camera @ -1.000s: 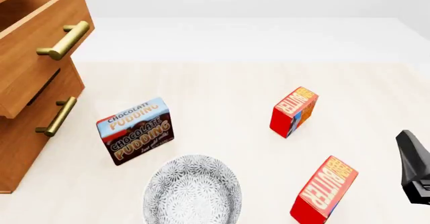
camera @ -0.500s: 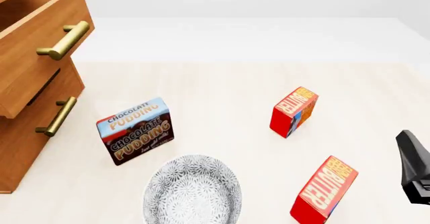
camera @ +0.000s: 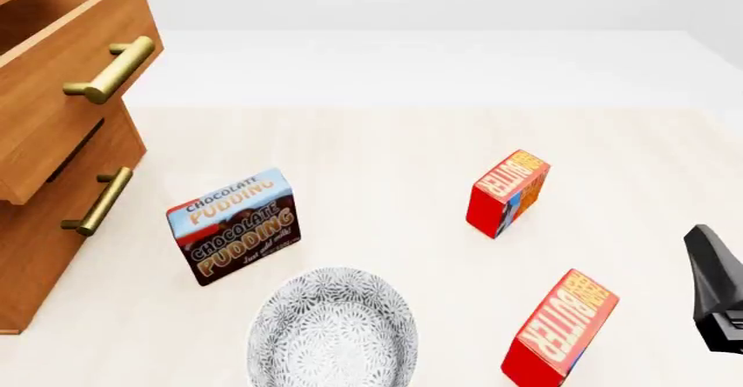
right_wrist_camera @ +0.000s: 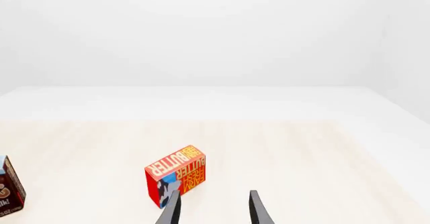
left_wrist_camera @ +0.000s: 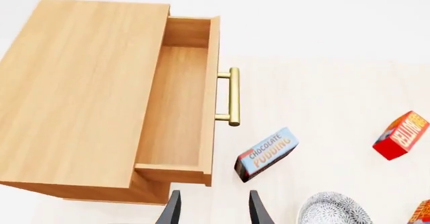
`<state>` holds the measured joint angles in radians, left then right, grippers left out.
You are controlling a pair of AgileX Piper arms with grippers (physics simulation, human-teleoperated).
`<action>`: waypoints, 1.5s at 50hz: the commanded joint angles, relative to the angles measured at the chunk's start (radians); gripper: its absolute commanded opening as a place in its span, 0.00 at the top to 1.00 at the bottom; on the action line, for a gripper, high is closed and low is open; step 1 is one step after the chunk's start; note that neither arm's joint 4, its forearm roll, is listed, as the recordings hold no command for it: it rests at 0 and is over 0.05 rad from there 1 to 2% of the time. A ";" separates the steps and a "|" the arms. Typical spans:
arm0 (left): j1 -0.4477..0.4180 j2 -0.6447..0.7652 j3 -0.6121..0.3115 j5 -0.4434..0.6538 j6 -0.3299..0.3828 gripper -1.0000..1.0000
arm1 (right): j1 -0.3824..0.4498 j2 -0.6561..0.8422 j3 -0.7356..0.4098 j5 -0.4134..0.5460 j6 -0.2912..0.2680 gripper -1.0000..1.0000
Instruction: Put the butter at the front in the top drawer of the cabinet and close it.
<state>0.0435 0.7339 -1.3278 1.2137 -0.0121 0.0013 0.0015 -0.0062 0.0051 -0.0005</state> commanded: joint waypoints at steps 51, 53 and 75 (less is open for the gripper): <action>-0.007 0.236 -0.129 0.006 -0.041 0.00 | 0.000 0.000 0.001 -0.001 0.000 0.00; -0.010 0.237 -0.128 0.006 -0.043 0.00 | 0.000 0.000 0.001 -0.001 0.000 0.00; 0.000 0.280 -0.109 0.004 -0.024 0.00 | 0.000 0.000 0.001 -0.001 0.000 0.00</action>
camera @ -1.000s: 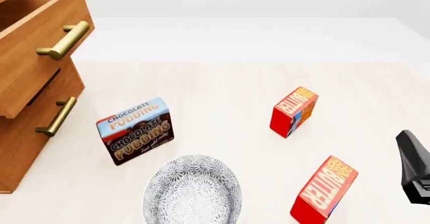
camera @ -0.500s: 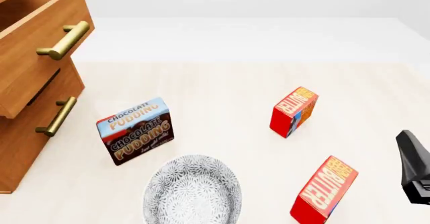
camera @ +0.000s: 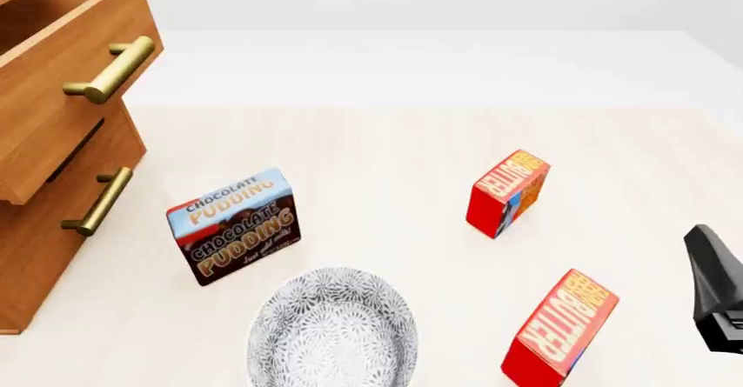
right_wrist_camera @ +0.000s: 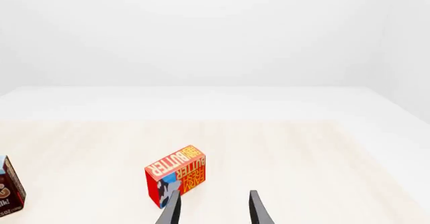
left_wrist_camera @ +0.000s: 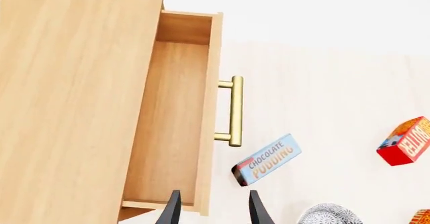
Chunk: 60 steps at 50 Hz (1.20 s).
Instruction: Put the butter at the front in the top drawer of the cabinet and close it.
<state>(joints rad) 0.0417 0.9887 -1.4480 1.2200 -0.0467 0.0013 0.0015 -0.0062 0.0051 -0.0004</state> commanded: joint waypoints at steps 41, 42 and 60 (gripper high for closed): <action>-0.004 0.048 0.157 -0.098 -0.018 0.00 | 0.000 0.000 0.001 -0.001 0.000 0.00; -0.004 0.048 0.157 -0.098 -0.018 0.00 | 0.000 0.000 0.001 -0.001 0.000 0.00; -0.008 0.080 0.172 -0.114 -0.020 0.00 | 0.000 0.000 0.001 -0.001 0.000 0.00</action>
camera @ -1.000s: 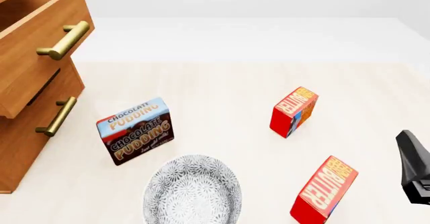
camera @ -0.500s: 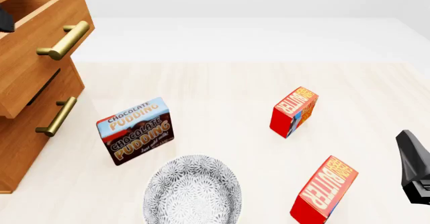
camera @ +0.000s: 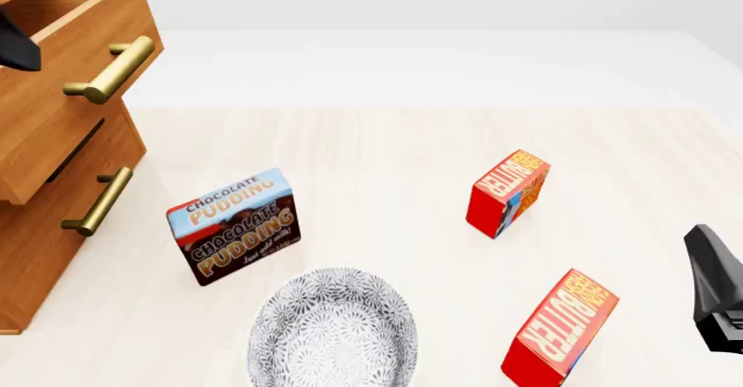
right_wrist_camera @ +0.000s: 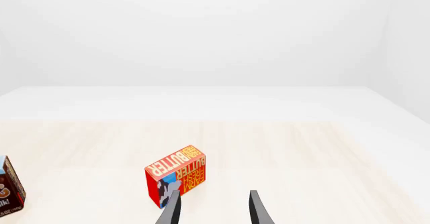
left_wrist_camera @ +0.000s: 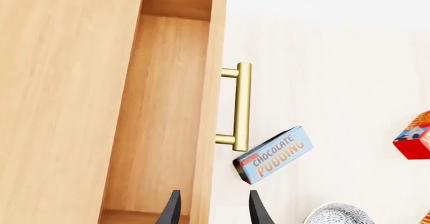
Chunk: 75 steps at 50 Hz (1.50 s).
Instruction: Put the butter at the front in the top drawer of the cabinet and close it.
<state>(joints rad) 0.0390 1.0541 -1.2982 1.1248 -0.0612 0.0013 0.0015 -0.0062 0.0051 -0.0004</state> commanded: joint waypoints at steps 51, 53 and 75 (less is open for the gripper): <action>-0.092 0.100 0.054 -0.097 -0.026 0.00 | 0.000 0.000 0.001 -0.001 0.000 0.00; -0.096 0.100 0.050 -0.095 -0.027 0.00 | 0.000 0.000 0.001 -0.001 0.000 0.00; -0.152 0.134 0.036 -0.107 -0.037 0.00 | 0.003 0.000 0.000 0.000 0.000 0.00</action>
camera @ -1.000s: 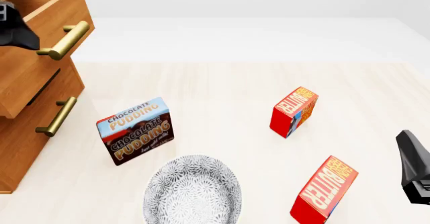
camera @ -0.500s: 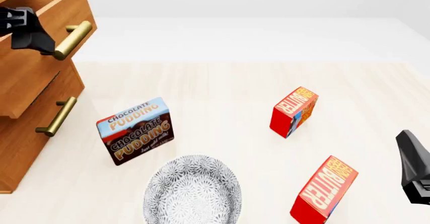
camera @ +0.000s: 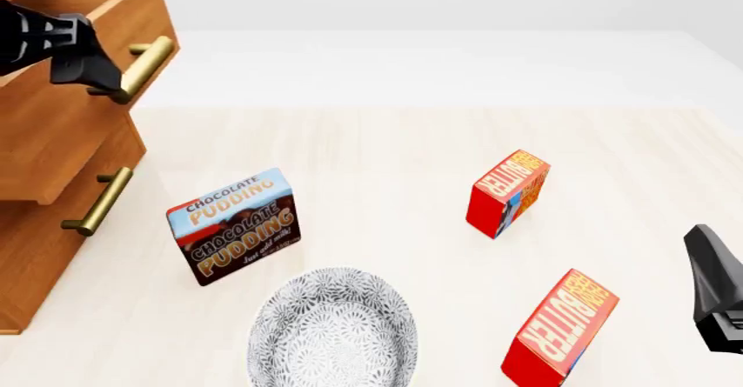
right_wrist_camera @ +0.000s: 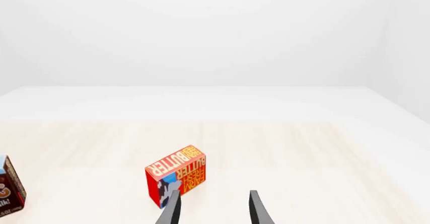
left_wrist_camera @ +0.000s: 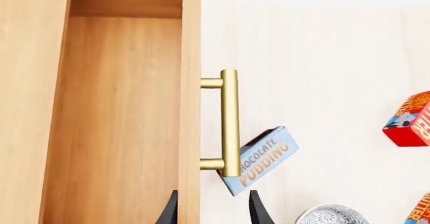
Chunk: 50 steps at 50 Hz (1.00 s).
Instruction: Put the butter at the front in the top drawer of the cabinet and close it.
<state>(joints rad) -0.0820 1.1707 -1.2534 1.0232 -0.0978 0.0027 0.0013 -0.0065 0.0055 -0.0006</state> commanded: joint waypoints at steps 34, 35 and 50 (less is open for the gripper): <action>-0.143 0.051 -0.021 -0.030 -0.050 0.00 | 0.001 0.001 0.000 -0.001 0.000 0.00; -0.149 0.055 -0.021 -0.032 -0.052 0.00 | 0.001 0.001 0.000 -0.001 0.000 0.00; -0.209 0.080 -0.032 -0.044 -0.068 0.00 | 0.001 0.000 0.000 0.000 0.000 0.00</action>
<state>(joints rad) -0.2514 1.2339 -1.2819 0.9897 -0.1580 0.0043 0.0014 -0.0072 0.0061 -0.0005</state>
